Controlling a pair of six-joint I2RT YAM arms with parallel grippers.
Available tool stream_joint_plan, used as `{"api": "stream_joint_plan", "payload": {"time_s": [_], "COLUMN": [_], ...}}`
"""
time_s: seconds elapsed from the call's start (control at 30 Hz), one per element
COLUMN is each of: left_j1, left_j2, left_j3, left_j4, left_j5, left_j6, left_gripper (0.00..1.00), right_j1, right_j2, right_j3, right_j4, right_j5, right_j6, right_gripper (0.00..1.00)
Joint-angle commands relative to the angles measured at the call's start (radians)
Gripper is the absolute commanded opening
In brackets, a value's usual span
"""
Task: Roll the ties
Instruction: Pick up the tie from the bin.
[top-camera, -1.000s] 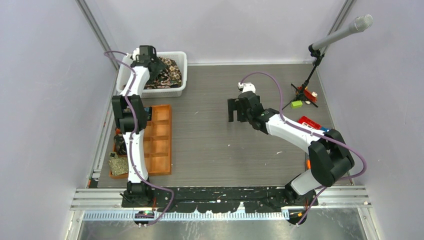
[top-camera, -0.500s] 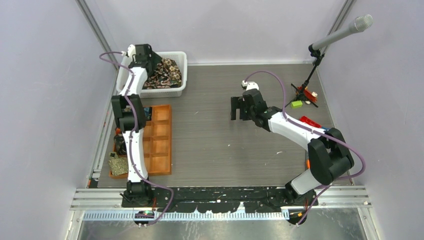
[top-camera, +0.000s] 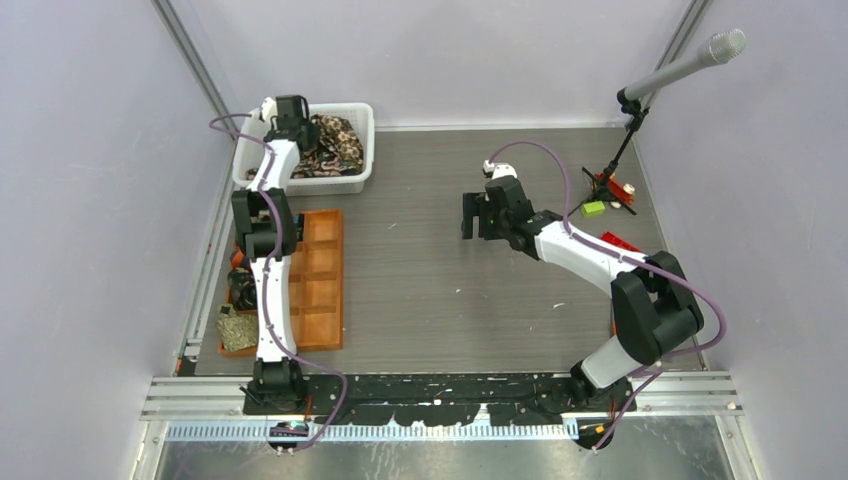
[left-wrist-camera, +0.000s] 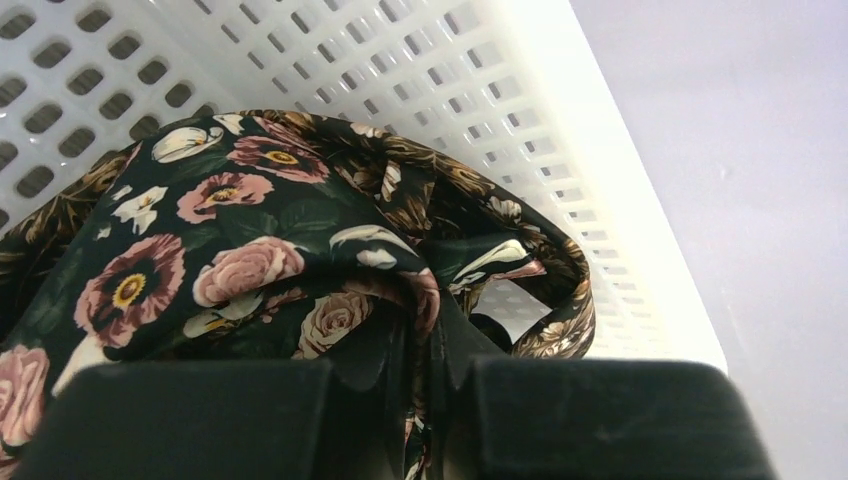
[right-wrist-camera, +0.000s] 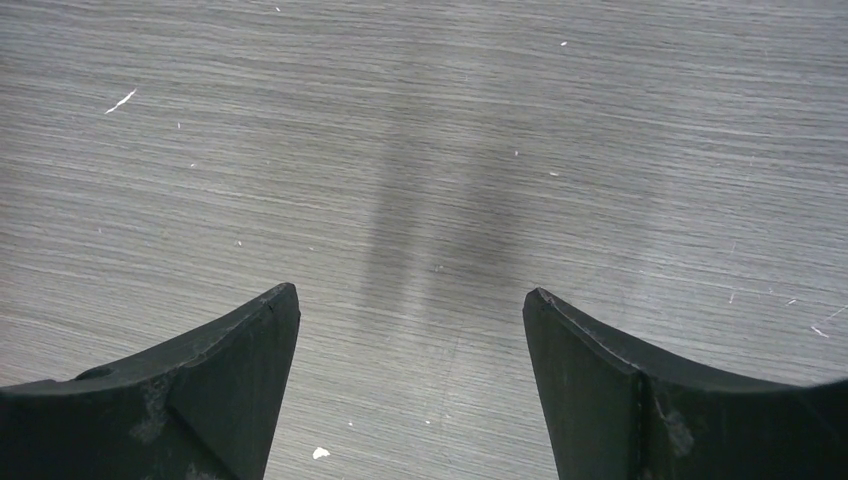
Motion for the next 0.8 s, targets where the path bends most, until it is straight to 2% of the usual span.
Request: {"api": "stream_joint_plan", "payload": {"time_s": [0.0, 0.2, 0.77], "left_j1": [0.008, 0.008, 0.008], "left_j2": [-0.086, -0.159, -0.454], "left_j3": [-0.034, -0.028, 0.037], "left_j4": [0.087, 0.069, 0.006], "left_j5": [0.000, 0.002, 0.007], "left_j6": [-0.008, 0.010, 0.099], "left_gripper": [0.01, 0.00, 0.00], "right_j1": [-0.004, -0.004, -0.004], "right_j2": [0.006, 0.021, 0.008], "right_j3": [0.049, 0.065, 0.058], "right_j4": [0.006, -0.010, -0.011], "right_j5": [-0.008, -0.007, 0.005], "right_j6": [0.008, 0.008, 0.007], "right_gripper": [0.86, 0.81, 0.82]}}
